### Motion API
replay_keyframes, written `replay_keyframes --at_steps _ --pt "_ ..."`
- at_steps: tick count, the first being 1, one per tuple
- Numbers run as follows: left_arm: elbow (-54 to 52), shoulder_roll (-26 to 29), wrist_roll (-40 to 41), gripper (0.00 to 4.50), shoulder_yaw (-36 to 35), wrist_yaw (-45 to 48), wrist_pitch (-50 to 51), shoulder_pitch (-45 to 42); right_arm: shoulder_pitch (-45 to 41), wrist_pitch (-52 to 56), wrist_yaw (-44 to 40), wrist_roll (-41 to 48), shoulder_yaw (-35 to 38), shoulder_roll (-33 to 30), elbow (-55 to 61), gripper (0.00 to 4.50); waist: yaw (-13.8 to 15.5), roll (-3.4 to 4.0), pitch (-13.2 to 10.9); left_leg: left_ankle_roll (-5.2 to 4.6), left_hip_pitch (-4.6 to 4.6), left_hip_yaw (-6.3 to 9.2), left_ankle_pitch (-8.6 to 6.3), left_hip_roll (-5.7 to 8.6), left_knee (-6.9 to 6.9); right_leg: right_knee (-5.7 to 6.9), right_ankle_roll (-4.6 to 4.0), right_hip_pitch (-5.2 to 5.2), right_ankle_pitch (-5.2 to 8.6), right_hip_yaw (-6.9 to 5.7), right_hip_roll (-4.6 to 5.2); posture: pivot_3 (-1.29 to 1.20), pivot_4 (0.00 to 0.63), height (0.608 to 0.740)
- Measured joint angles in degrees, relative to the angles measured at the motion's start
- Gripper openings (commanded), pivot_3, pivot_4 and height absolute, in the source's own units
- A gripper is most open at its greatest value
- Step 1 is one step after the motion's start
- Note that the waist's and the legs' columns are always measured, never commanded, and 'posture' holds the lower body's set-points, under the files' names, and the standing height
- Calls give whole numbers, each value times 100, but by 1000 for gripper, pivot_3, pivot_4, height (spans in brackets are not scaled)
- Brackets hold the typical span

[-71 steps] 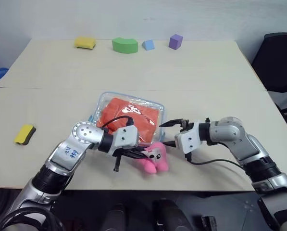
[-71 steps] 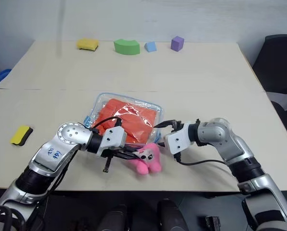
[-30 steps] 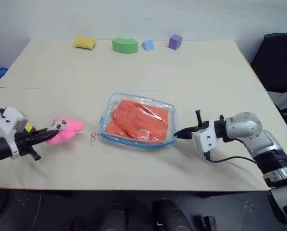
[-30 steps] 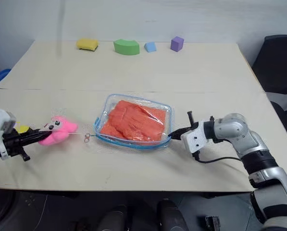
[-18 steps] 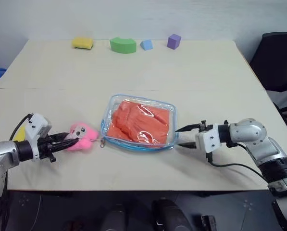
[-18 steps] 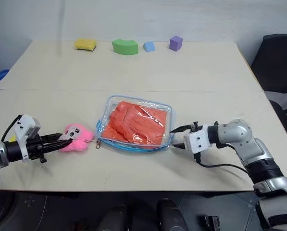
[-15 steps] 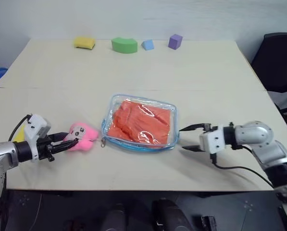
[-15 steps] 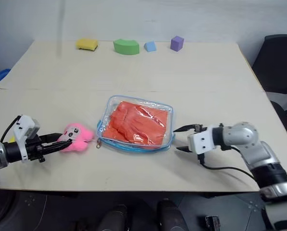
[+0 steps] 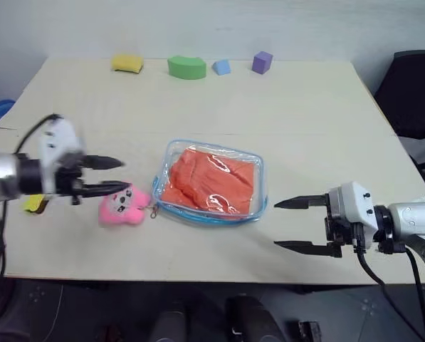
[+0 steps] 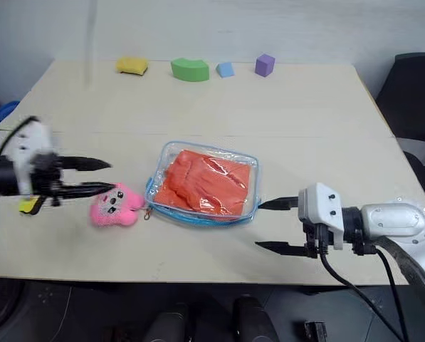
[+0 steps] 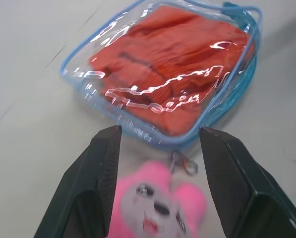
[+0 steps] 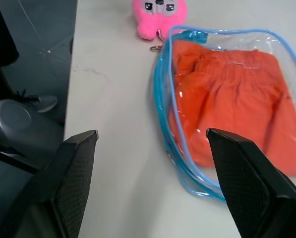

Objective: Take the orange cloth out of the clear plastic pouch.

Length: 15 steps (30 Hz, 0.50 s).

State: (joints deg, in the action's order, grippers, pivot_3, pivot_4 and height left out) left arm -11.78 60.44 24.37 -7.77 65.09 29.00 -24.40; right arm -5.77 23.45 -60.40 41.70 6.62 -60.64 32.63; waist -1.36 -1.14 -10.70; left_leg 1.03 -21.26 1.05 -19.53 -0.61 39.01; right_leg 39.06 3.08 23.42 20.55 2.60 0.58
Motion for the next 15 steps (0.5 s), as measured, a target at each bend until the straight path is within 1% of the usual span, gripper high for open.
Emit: replay_keyframes --at_steps 2,3,5,6,9,15 --pt "-48 -205 -384 2624 594 10 -407 -188 28 201 124 95 54 12 173 3644 -5 0 0 0 -1 0 0 -1 0 0 0 1 0 0 -3 0 150 740" --pt "7 -347 -875 2624 1091 23 -940 -329 80 320 222 140 89 39 273 3644 -23 -1 0 0 1 -3 0 -1 -1 0 0 2 0 3 -6 0 150 740" --pt "219 -569 -1457 2624 1659 14 -1584 -509 173 418 332 160 110 98 367 3644 -26 -1 0 0 1 -6 0 -2 -2 3 0 4 0 7 -11 0 150 740" --pt "421 -777 -1751 2624 1906 -10 -1886 -646 224 460 402 149 110 149 383 3644 -14 -1 0 -1 0 -6 0 -2 0 3 0 4 0 6 -11 0 150 740" --pt "842 -1132 -2109 2624 2262 -21 -2385 -855 284 525 535 86 109 242 441 3644 -15 -3 -1 -2 -4 -6 0 -2 4 4 1 6 0 7 -11 0 150 740" --pt "1284 -1248 -2376 2624 2369 140 -2904 -1080 380 555 698 -29 111 320 513 3644 -13 -3 -1 -2 -2 -6 0 -3 5 5 1 5 0 7 -10 0 150 740"
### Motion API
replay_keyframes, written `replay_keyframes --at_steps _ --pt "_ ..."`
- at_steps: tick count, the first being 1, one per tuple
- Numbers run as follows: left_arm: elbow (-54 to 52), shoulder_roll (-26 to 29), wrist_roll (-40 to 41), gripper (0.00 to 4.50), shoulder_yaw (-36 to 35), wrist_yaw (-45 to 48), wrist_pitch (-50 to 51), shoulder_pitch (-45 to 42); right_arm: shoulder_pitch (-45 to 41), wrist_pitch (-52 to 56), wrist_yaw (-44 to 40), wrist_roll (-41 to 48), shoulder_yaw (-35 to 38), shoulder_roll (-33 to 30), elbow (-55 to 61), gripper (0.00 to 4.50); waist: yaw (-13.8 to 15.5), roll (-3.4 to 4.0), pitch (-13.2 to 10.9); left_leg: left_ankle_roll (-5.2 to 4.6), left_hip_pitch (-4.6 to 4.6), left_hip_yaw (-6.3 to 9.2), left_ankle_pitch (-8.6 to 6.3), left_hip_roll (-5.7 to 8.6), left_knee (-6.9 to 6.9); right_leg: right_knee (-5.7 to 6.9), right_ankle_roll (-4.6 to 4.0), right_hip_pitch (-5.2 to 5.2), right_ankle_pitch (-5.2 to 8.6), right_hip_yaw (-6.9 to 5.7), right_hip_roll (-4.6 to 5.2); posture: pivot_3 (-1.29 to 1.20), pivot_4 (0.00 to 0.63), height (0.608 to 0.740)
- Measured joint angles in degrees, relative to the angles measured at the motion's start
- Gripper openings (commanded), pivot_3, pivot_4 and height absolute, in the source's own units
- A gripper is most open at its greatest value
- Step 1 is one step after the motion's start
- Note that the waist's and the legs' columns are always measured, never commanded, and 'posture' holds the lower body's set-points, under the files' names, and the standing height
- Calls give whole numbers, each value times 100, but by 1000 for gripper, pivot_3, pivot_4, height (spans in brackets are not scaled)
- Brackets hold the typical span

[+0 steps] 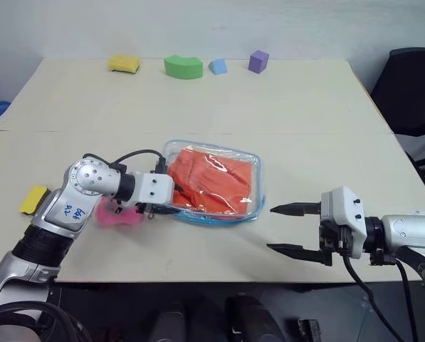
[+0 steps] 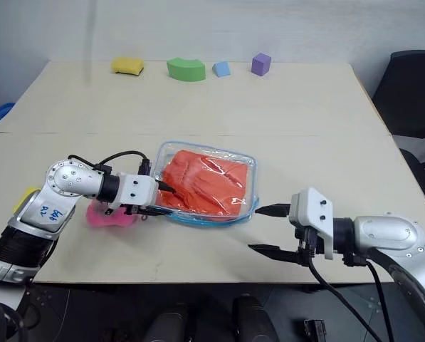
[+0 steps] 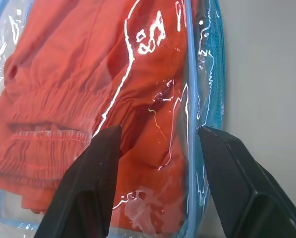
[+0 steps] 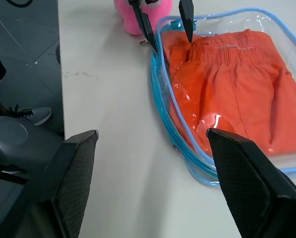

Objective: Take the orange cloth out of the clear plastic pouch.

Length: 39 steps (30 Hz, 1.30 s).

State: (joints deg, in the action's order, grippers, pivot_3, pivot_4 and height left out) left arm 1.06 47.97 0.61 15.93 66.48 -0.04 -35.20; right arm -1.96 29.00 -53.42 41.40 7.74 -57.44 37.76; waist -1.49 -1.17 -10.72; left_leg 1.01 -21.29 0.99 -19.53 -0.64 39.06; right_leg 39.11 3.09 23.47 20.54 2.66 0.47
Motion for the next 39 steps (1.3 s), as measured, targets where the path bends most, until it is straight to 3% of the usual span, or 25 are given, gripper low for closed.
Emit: replay_keyframes --at_steps 9,16,25,28,33,36,39 --pt "-371 75 470 2624 -41 712 372 249 70 7 63 -133 -1 6 47 3644 6 0 0 0 0 1 0 0 2 1 0 -1 0 -1 1 0 150 740" --pt "-39 150 -36 2624 -128 371 -177 245 49 7 51 -198 -15 62 48 3644 8 0 0 0 1 1 0 0 3 1 0 -1 0 -1 1 0 150 740" --pt "321 -179 -60 21 -181 113 -409 214 12 8 48 -239 -41 94 48 3692 12 0 0 0 1 1 0 0 3 3 0 -1 0 -1 1 0 150 740" --pt "280 -257 228 21 -255 216 -40 231 0 2 39 -278 -59 115 44 3692 12 0 0 0 0 1 0 0 3 3 0 -1 0 -1 1 0 150 740" --pt "-641 -587 1514 21 -602 265 2099 449 -49 -175 34 -838 -325 146 0 3692 6 0 0 0 0 3 0 0 5 4 0 -1 0 -1 2 0 150 740" --pt "-1120 -939 1920 0 -694 -156 2991 449 -154 -314 42 -1138 -574 248 -42 3053 22 -1 0 0 -1 4 0 2 10 6 1 -3 -1 -2 3 0 150 740" --pt "-1302 -1275 2055 0 -704 -645 3531 450 -289 -416 53 -1364 -788 419 -206 2017 21 -2 1 3 -1 4 2 3 11 8 2 -1 -1 -1 2 0 150 740"
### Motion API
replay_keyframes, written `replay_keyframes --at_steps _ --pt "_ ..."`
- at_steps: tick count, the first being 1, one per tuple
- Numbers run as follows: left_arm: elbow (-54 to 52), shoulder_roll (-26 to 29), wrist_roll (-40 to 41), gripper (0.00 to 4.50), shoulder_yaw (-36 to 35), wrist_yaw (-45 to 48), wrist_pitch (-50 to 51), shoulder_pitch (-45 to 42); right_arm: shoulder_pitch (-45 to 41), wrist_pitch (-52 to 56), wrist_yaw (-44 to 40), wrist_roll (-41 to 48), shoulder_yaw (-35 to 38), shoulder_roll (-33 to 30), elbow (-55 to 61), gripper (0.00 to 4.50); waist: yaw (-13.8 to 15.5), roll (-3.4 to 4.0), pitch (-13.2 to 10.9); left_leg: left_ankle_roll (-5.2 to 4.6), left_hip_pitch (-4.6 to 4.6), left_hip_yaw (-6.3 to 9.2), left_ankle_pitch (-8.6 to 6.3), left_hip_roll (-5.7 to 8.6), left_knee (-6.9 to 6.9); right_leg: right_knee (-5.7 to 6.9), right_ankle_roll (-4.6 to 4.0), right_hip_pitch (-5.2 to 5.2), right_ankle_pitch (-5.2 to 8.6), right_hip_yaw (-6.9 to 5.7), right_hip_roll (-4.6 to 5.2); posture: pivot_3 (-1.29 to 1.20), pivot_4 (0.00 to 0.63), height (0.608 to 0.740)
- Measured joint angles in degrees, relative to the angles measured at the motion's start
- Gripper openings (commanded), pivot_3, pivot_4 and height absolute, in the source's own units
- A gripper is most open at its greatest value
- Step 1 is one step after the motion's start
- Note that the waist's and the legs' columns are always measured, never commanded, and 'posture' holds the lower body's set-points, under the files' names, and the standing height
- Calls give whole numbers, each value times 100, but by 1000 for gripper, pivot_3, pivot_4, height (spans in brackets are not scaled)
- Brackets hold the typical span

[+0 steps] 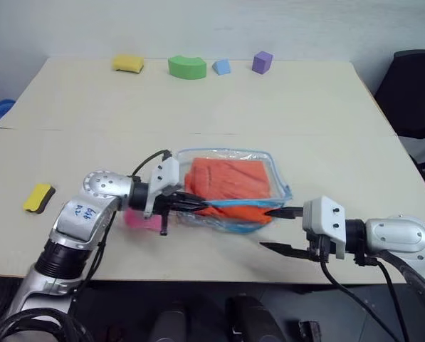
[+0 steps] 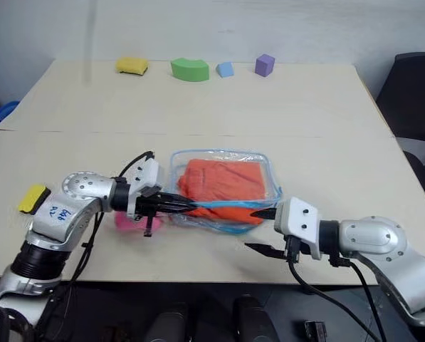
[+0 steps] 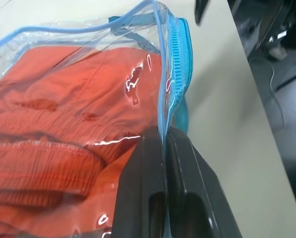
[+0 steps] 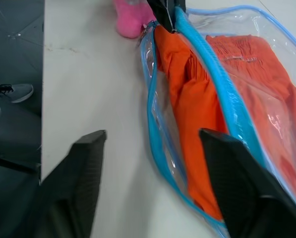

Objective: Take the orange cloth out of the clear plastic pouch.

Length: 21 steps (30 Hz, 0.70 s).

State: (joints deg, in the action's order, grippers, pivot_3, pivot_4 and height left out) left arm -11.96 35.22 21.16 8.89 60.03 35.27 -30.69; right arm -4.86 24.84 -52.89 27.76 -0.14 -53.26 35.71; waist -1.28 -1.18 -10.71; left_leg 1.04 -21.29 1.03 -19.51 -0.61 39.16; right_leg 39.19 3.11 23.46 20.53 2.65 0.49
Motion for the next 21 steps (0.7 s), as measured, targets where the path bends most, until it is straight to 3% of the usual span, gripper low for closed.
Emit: replay_keyframes --at_steps 4,10,13,18,21 --pt "-230 -208 -5 0 37 -410 230 68 -435 -160 186 -639 -534 349 -305 654 -41 0 0 10 4 -1 5 -2 -2 4 0 2 0 3 -4 0 150 740" --pt "-349 -400 -11 0 188 -685 312 152 -953 -525 860 -1975 -1440 1071 -1008 654 -21 0 0 30 2 -3 17 1 -1 8 0 6 0 5 -1 0 150 740" --pt "-353 -409 -14 0 198 -743 314 150 -1088 -645 1142 -2432 -1570 1335 -1304 1219 -16 0 1 31 2 -3 17 2 0 7 0 6 0 4 1 0 150 740" --pt "-352 -483 -14 0 221 -808 314 106 -1231 -855 1394 -3074 -1748 1514 -1650 2826 -19 0 1 32 2 -3 18 2 -1 9 0 7 0 4 -1 0 150 740" --pt "-350 -496 -16 0 234 -822 311 85 -1226 -863 1354 -3127 -1755 1559 -1710 2826 -19 0 1 32 2 -3 18 2 -1 9 0 7 0 4 -1 0 150 740"
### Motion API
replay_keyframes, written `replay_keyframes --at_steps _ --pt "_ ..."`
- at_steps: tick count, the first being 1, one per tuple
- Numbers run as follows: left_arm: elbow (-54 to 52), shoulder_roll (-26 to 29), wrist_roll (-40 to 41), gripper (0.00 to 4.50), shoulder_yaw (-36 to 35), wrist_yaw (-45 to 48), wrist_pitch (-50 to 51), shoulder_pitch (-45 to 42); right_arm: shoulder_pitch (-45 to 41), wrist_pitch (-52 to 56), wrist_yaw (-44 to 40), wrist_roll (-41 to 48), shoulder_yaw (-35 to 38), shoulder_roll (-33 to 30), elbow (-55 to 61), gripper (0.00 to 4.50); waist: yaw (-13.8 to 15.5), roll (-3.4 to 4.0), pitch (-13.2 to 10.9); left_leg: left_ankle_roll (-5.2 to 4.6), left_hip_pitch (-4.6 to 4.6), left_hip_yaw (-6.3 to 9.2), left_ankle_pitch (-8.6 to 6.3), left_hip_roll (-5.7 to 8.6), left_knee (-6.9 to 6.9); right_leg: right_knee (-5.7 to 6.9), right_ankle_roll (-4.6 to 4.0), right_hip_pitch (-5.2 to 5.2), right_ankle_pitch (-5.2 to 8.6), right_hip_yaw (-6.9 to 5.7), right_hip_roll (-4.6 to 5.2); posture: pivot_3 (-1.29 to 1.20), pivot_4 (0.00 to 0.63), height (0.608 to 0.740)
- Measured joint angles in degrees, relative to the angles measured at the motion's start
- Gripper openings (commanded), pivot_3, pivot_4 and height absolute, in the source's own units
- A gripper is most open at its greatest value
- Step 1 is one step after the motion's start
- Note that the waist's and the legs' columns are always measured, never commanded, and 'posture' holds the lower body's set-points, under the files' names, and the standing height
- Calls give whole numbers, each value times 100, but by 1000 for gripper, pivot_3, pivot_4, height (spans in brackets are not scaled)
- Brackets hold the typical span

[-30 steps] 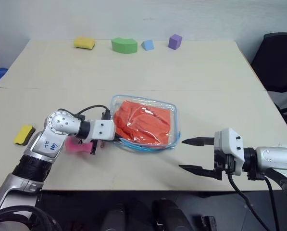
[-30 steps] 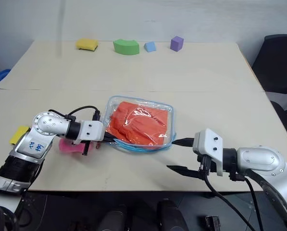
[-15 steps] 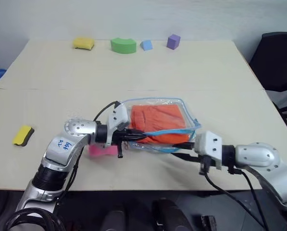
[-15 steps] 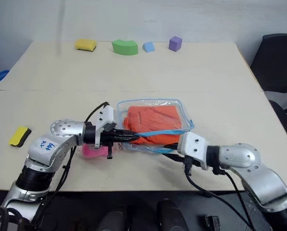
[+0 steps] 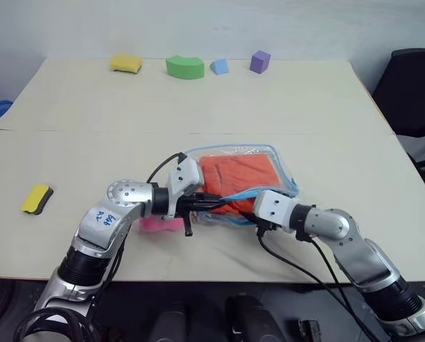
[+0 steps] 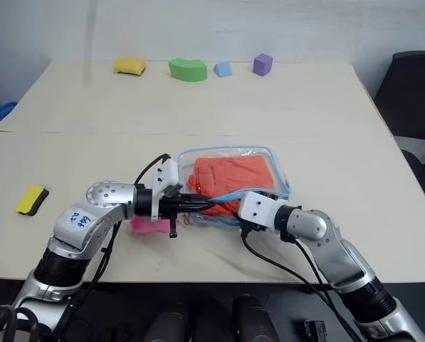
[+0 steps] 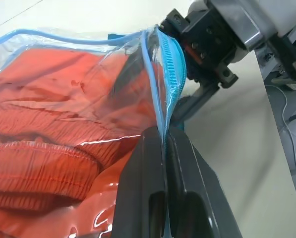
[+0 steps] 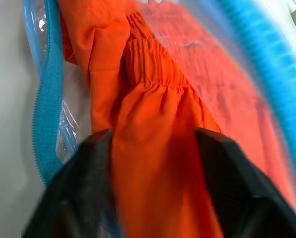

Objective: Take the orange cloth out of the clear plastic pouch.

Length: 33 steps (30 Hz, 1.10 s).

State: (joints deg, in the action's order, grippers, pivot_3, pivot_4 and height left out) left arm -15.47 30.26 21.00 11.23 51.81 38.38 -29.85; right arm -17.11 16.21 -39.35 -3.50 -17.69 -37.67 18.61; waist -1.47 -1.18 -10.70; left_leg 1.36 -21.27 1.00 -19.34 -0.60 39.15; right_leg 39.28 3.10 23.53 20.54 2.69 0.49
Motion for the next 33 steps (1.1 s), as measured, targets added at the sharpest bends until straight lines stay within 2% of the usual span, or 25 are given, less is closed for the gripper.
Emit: replay_keyframes --at_steps 12,23,26,33 --pt "49 -96 -15 0 8 -52 -35 -131 20 -56 -161 -166 13 21 69 2826 0 0 0 0 0 0 0 0 0 1 0 0 0 0 0 0 150 740" --pt "44 -153 0 0 6 -77 49 -314 -326 -756 423 -1119 -279 532 -838 2826 -15 -2 2 4 8 -3 3 0 0 11 0 0 0 3 -1 0 150 740" --pt "51 -173 0 0 6 -77 49 -333 -427 -826 571 -1272 -338 651 -1024 2290 -15 -6 5 6 12 -3 4 1 1 14 0 -2 0 4 -1 0 150 740" --pt "75 -178 -6 0 6 -77 0 -296 -518 -997 745 -1404 -434 783 -1477 83 -7 -18 13 7 16 -2 4 2 3 15 0 -7 0 4 2 0 150 740"
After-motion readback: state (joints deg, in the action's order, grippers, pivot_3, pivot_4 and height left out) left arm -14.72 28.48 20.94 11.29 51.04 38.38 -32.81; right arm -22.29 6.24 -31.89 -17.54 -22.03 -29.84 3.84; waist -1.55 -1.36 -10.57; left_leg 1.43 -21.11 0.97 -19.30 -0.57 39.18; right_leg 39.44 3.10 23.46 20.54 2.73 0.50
